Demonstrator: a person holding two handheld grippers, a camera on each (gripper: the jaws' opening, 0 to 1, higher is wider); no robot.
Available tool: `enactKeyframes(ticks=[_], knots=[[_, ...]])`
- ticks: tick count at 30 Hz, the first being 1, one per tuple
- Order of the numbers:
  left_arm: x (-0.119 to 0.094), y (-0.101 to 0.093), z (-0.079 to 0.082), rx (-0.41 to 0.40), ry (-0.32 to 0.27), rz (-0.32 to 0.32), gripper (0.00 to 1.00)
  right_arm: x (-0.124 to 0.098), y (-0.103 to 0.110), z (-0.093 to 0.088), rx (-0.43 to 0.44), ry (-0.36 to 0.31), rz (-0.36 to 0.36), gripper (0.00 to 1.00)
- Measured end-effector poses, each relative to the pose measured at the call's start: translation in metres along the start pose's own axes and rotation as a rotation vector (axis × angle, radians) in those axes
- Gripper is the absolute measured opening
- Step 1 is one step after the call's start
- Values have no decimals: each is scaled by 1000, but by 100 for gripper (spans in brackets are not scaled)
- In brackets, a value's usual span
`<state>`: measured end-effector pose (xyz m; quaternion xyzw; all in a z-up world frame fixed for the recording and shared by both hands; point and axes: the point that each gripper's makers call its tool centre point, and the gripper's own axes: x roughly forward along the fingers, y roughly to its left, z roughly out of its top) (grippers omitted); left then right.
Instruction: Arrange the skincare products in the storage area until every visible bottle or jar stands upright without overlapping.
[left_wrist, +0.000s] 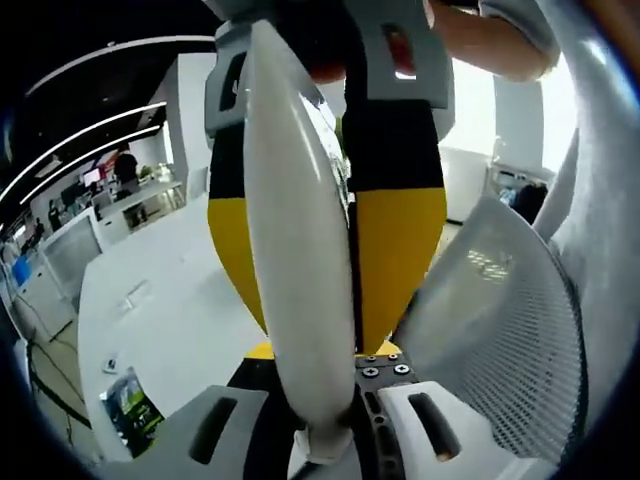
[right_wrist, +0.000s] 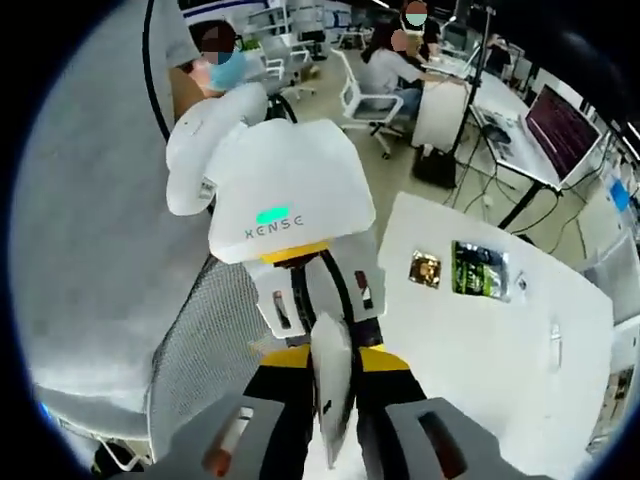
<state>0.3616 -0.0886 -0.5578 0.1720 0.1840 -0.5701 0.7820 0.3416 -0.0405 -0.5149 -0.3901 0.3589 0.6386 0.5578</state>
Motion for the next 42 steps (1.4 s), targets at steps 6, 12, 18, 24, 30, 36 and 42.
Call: enactKeyframes(ticks=[6,12,18,24,30,36,42], knots=[[8,-23,1,49,8,-83,19,1,15,-9,37,76,44,2],[6,-24,6,59,-16,-88,21,-3,18,-9,18,77,-13,1],[5,-8,16,61,-72,-15,23,-11,5,-10,-32,48,-54,1],[10,-9,10,6,-43,-33,24,-10,7,-16,5,10,-80,1],[17,-21,-9,58,60,-74,23,6,16,-22,-71,-3,-88,0],[21,-10,-18,61,103,-25,23,12,8,-24,-142,-13,-113,0],[20,1,-21,52,118,27,23,13,-1,-24,-156,-26,-133,0]])
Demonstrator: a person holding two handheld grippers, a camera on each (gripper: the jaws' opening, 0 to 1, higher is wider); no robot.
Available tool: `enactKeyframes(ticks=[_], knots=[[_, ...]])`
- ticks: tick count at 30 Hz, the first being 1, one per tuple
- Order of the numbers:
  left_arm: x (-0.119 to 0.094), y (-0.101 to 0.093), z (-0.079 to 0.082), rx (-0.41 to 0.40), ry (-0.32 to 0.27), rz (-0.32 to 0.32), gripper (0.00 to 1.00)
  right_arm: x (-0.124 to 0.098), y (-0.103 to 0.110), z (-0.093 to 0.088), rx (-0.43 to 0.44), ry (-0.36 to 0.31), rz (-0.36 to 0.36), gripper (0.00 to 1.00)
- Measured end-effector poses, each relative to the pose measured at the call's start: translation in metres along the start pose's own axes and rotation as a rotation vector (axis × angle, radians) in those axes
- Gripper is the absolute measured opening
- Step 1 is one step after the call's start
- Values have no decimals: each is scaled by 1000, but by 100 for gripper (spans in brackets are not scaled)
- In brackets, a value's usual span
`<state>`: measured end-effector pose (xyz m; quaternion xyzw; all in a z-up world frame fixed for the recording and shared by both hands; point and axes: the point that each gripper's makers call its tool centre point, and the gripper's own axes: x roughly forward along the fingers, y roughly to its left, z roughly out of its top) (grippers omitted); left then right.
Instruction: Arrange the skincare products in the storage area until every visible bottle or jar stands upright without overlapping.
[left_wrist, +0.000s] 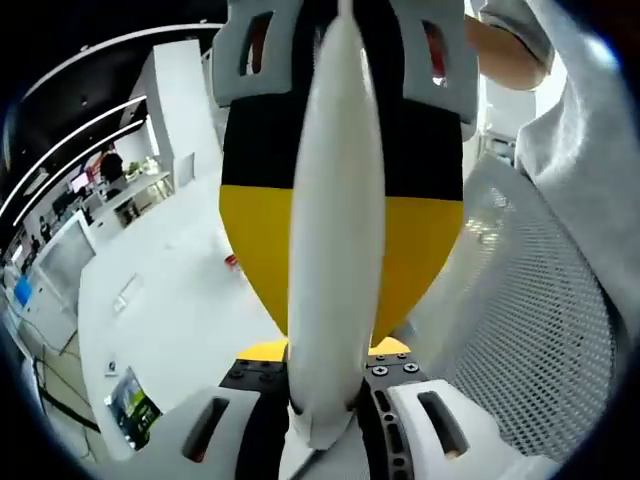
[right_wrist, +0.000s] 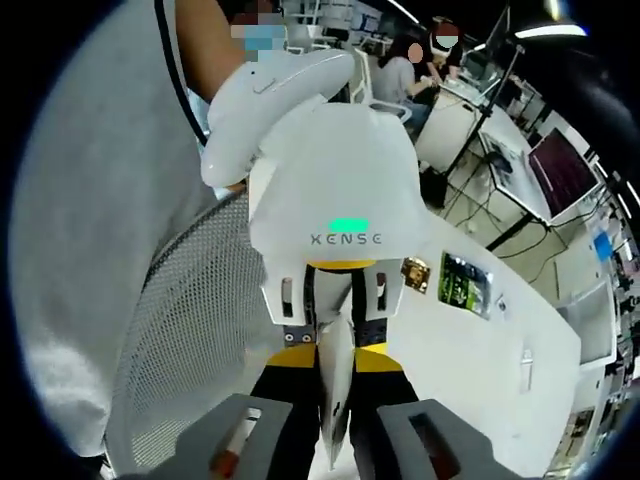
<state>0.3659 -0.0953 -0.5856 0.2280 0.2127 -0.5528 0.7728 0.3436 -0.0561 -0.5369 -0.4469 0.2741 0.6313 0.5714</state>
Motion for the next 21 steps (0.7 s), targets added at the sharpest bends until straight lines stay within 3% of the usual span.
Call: enactKeyframes(ticks=[8,15,21], knots=[[0,9,-7,7,36,50,22,-7,-7,-10,-32,14,-21,0],[-1,13,-8,3,32,74,22,-11,-11,-12,-58,25,-17,0],[0,15,-17,0,81,90,20,-14,-13,-21,-81,69,-14,0]])
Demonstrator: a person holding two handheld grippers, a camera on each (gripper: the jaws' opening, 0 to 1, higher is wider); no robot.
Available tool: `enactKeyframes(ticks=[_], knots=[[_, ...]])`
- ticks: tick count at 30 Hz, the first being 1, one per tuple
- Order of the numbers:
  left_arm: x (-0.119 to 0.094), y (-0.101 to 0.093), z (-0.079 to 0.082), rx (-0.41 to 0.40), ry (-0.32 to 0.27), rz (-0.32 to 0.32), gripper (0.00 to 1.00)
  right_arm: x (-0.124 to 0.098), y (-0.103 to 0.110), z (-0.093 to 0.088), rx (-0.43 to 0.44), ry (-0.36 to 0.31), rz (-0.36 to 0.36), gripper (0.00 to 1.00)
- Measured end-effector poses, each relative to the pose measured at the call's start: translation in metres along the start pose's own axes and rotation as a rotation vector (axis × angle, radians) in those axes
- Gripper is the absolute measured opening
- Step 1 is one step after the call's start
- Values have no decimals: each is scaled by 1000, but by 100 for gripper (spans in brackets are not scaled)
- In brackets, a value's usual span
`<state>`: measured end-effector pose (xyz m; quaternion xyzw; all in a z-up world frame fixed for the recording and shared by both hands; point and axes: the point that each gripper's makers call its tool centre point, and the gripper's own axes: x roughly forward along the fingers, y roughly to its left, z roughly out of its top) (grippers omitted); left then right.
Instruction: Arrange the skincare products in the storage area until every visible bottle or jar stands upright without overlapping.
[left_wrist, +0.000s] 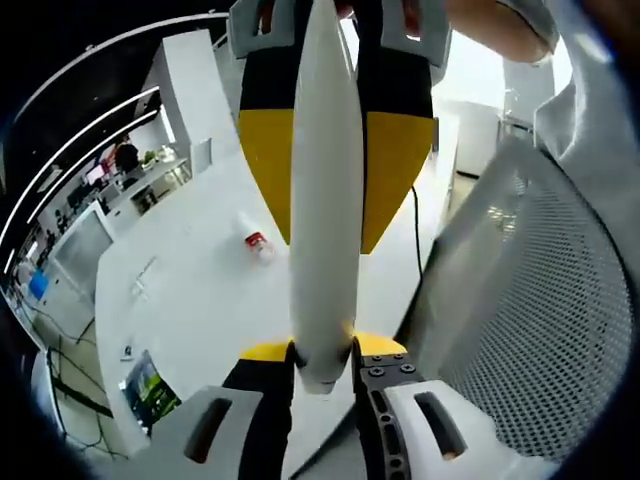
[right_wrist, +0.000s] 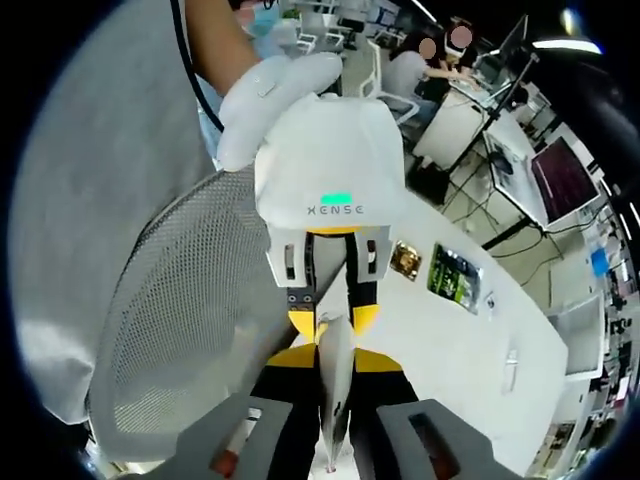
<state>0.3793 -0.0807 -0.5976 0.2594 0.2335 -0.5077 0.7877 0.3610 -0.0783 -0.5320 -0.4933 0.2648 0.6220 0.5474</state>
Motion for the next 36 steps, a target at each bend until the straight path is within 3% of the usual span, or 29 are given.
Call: enactKeyframes(ticks=[3,5,8,11,14,22,36], knots=[[0,3,-2,-5,5,13,19,-5,-3,-4,7,6,-9,0],[1,9,-11,3,55,43,16,-8,-6,-10,19,13,-14,0],[-1,12,-14,-11,73,57,0,-14,-12,-24,21,49,-33,0],[-4,18,-10,-10,43,87,4,-15,-14,-36,32,72,-33,0],[-2,15,-15,-14,71,75,3,-15,-15,-52,34,117,-27,0],[-1,14,-18,4,87,70,1,-23,-30,-78,35,162,-37,0],[-1,9,-21,17,101,37,5,-44,-66,-111,66,188,-48,1]])
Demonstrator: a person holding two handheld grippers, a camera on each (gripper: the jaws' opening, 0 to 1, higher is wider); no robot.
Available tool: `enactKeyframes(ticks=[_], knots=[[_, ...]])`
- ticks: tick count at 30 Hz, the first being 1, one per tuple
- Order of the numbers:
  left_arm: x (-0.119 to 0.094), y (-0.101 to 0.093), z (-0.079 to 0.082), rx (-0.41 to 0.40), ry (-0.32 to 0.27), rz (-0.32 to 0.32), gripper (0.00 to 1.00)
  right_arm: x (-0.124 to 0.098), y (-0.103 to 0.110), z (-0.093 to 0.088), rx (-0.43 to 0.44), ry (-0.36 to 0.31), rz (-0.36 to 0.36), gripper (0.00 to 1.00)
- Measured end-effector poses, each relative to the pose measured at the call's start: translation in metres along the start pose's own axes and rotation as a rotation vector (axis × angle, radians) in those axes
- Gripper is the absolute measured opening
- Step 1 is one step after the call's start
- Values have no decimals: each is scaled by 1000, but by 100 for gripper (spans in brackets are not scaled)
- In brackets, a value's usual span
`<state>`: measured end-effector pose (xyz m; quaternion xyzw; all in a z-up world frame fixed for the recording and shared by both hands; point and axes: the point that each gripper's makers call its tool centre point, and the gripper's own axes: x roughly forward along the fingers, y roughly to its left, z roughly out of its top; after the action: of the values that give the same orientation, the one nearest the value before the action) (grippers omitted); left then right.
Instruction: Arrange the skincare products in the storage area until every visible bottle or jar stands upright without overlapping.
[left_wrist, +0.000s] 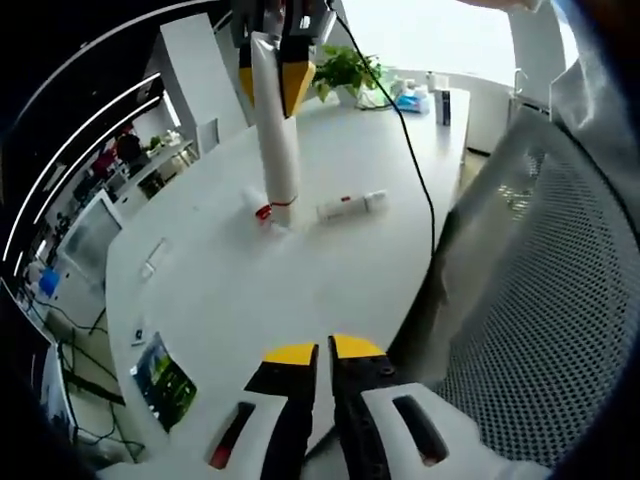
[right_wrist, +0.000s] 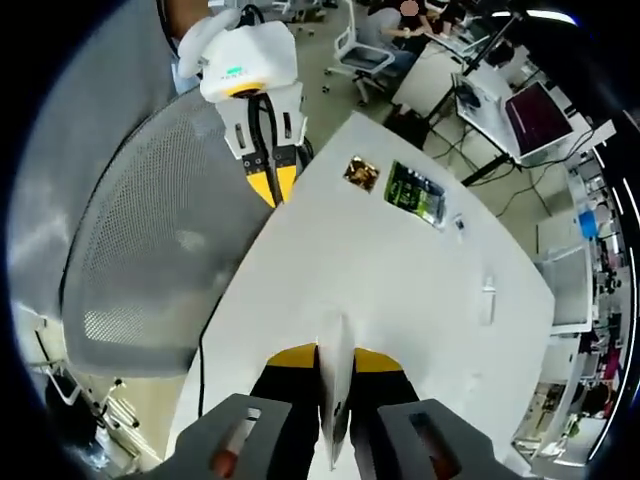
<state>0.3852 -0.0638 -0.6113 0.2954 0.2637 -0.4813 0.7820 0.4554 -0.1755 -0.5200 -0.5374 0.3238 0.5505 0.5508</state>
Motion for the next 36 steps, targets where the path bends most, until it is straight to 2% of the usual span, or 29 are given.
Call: enactKeyframes(ticks=[20,32,36], knots=[[2,1,-5,10,22,2,7,4,-53,-58,37,81,-3,1],[4,1,-8,6,41,-3,6,5,-79,-79,72,76,1,1],[5,0,-9,7,49,-8,6,9,-85,-88,68,103,4,1]])
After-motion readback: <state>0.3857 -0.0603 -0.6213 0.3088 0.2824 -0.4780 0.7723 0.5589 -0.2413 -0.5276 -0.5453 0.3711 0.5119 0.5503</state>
